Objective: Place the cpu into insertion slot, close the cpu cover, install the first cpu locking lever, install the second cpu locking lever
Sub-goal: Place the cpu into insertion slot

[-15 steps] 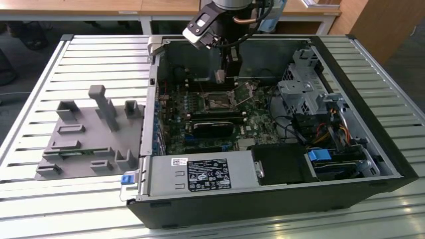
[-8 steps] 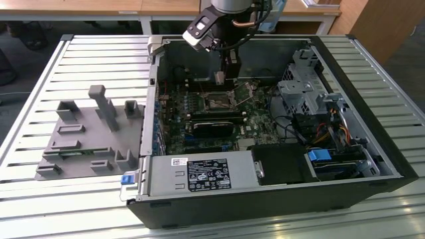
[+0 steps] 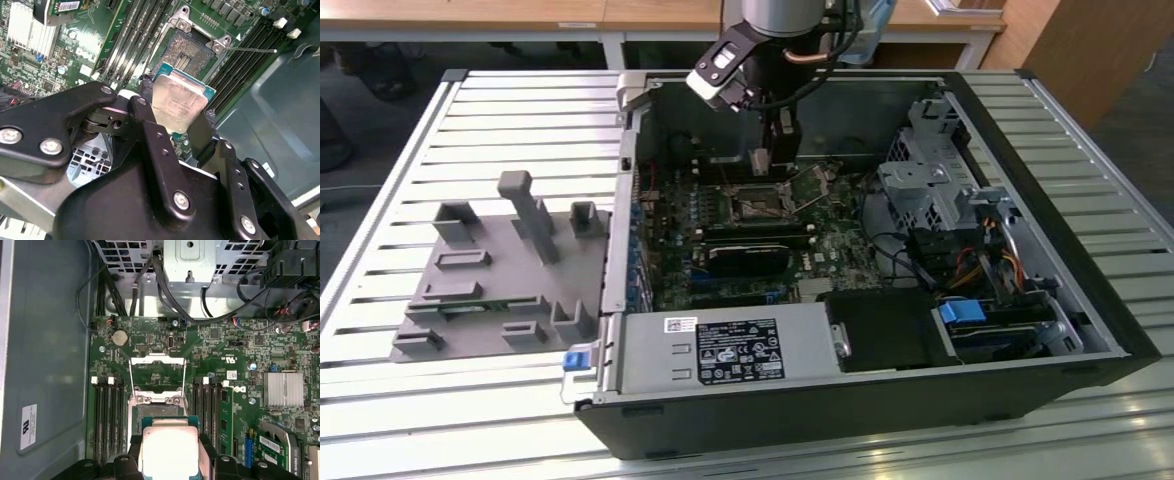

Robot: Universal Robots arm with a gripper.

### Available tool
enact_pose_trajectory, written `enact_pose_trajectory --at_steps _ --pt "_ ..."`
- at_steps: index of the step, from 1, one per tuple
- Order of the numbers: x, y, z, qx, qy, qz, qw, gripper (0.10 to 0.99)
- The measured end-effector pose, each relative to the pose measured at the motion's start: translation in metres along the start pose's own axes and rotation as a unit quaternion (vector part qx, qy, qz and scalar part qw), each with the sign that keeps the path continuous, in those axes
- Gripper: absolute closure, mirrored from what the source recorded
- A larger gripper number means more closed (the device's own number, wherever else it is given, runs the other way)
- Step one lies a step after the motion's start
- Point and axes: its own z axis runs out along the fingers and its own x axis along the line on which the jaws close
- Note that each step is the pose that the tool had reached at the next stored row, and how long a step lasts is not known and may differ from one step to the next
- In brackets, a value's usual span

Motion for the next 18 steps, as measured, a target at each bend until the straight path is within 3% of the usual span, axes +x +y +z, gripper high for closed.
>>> enact_pose_trajectory --at_steps 18 --pt "0.0016 -0.0017 0.0253 0.0 0.0 0.0 1.0 0.557"
